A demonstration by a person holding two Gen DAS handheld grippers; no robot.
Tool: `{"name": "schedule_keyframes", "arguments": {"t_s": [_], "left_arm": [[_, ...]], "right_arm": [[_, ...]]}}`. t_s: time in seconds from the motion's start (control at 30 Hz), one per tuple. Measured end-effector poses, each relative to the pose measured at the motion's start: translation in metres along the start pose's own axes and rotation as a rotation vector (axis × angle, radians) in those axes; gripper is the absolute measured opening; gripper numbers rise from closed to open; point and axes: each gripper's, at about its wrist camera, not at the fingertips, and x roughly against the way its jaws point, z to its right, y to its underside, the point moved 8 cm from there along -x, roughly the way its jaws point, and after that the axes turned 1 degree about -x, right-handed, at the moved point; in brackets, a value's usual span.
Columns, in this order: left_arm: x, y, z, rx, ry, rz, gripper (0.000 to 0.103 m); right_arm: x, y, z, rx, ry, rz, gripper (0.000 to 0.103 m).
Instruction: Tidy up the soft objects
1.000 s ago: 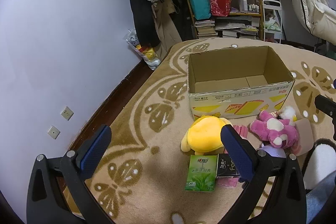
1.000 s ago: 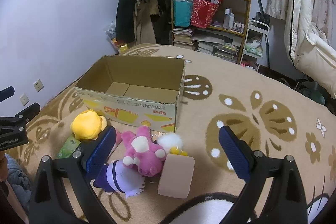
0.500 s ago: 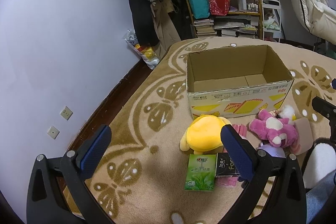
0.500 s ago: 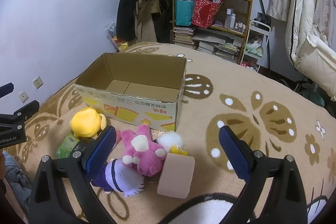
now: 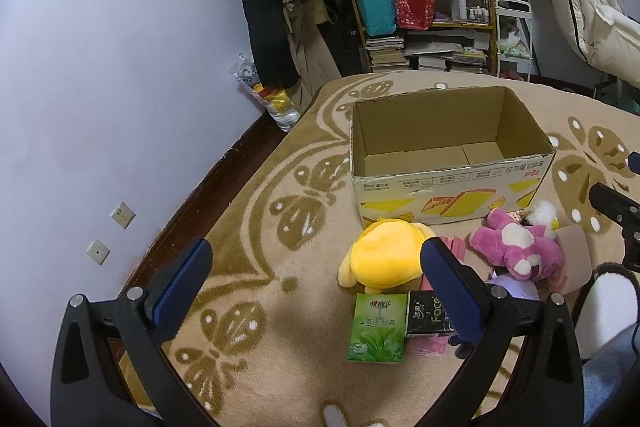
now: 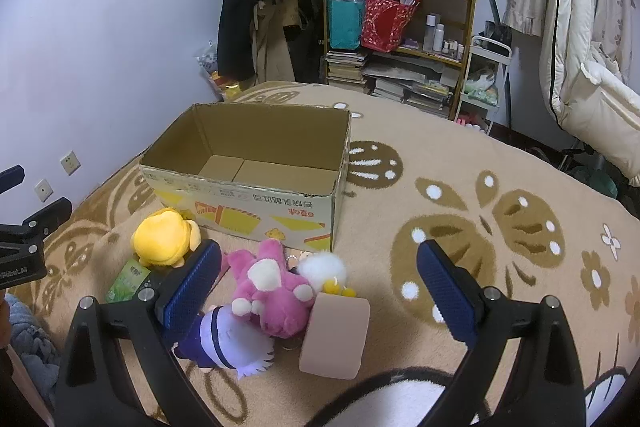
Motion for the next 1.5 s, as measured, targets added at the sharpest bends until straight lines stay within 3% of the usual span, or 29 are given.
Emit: {"name": "schedule_keyframes", "arguments": {"t_s": [0.93,1.23,1.5], "left_arm": [[-0.001,0.002,0.005,-0.020,0.002,-0.005,0.103],[0.000,0.000,0.006,-0.018,0.027,-0.001,0.103],[-0.010,-0.001,0.012,-0.067,0.071,-0.045,0.103]], "right_arm": [[-0.002,0.002,0.000,0.012,0.002,-0.004,0.102],[-0.003,0.003,0.000,0.020,0.006,-0.003,0.102],[-0.008,0.003,0.001,0.013,0.007,-0.024,0.102]]}}
